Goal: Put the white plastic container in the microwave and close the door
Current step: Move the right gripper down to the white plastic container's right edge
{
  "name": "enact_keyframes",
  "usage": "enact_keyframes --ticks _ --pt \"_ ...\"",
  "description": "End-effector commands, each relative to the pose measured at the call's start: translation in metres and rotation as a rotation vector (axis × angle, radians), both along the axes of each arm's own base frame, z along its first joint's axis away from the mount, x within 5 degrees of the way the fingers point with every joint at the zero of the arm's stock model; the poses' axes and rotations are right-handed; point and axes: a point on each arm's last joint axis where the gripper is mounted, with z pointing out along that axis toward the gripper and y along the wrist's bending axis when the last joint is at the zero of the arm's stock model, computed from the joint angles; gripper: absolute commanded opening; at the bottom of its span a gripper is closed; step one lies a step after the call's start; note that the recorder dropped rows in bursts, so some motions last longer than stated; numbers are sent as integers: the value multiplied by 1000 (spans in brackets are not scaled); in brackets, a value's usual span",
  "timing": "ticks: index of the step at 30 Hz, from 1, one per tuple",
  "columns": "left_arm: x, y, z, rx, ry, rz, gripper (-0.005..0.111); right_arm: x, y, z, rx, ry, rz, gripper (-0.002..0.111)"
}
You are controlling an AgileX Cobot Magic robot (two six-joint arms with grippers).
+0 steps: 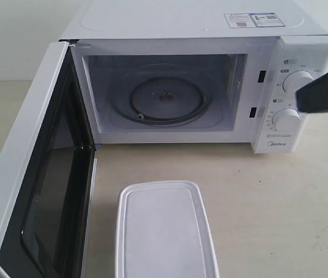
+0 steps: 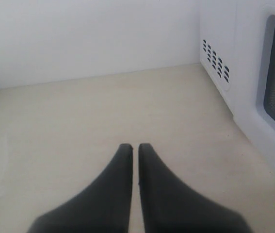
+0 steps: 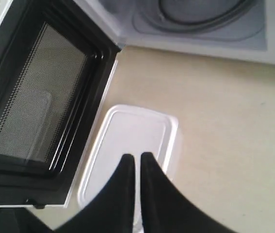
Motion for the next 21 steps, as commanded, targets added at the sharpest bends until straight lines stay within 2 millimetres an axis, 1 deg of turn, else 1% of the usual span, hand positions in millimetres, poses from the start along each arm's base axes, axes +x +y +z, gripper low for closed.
enact_keyframes --ticks 1,4,8,11,13,16,18,20,21 --pt "0 0 -1 -22 -1 3 4 14 7 -39 92 105 42 0" --pt "0 0 -1 -22 -1 3 4 19 6 -66 192 145 24 0" --pt "0 0 -1 -22 -1 3 4 15 5 -103 316 196 32 0" --pt "0 0 -1 -22 -1 3 4 13 8 -127 371 257 74 0" --pt "0 0 -1 -22 -1 3 4 13 9 -140 387 289 97 2" --pt "0 0 -1 -22 -1 3 4 19 10 -155 409 342 78 14" --pt "0 0 -1 -22 -1 3 4 22 12 -161 427 355 83 26" --pt "0 0 -1 -22 -1 3 4 24 16 -165 434 363 98 35" --pt "0 0 -1 -22 -1 3 4 24 19 -168 436 368 105 37"
